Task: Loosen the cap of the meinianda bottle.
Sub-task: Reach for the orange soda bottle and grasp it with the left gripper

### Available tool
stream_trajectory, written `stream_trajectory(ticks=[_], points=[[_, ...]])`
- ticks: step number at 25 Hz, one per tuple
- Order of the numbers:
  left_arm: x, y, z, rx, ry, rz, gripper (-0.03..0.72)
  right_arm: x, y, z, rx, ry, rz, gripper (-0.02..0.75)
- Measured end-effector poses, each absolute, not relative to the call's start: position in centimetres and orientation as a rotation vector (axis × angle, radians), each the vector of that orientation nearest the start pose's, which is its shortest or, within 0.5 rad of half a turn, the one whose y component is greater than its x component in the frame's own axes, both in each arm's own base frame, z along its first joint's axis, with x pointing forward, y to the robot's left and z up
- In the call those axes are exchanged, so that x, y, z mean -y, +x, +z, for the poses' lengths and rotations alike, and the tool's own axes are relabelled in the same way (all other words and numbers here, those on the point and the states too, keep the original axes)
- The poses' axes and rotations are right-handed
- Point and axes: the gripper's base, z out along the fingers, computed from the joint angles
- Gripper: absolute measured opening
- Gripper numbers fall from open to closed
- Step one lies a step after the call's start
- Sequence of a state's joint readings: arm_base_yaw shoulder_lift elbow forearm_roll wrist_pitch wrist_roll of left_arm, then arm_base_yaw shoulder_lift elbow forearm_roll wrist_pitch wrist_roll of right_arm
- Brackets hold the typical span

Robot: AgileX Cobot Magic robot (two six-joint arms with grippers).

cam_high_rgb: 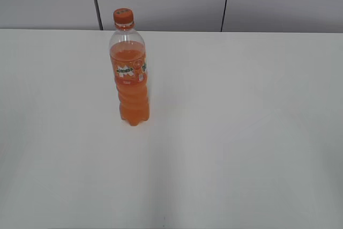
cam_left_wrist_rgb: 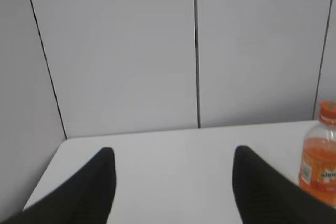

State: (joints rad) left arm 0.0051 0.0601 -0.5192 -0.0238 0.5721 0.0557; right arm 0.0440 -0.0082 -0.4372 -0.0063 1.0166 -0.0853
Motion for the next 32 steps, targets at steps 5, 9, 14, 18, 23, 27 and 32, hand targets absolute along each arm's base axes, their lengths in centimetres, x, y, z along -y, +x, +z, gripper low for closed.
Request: stream_trajectory(ticks=[5, 9, 14, 18, 23, 27, 32], points=[[0.0, 5.0, 32.0, -1.508, 0.026, 0.026, 0.436, 0.0, 0.3, 26.3, -2.051, -0.133, -0.033, 0.455], [0.0, 7.1, 31.3, -1.550, 0.027, 0.030, 0.436, 0.0, 0.3, 26.3, -2.051, -0.133, -0.033, 0.455], [0.0, 9.0, 31.5, -1.530, 0.026, 0.033, 0.436, 0.0, 0.3, 26.3, -2.051, -0.133, -0.033, 0.455], [-0.1, 10.9, 31.3, -1.539, 0.019, 0.028, 0.436, 0.0, 0.3, 26.3, -2.051, -0.133, -0.033, 0.455], [-0.1, 13.6, 30.7, -1.557, 0.017, 0.031, 0.436, 0.0, 0.3, 26.3, -2.051, -0.133, -0.033, 0.455], [-0.1, 15.4, 30.2, -1.548, 0.015, 0.034, 0.436, 0.0, 0.3, 26.3, -2.051, -0.133, -0.033, 0.455], [-0.2, 17.9, 28.9, -1.571, 0.018, 0.039, 0.436, 0.0, 0.3, 26.3, -2.051, -0.133, -0.033, 0.455]])
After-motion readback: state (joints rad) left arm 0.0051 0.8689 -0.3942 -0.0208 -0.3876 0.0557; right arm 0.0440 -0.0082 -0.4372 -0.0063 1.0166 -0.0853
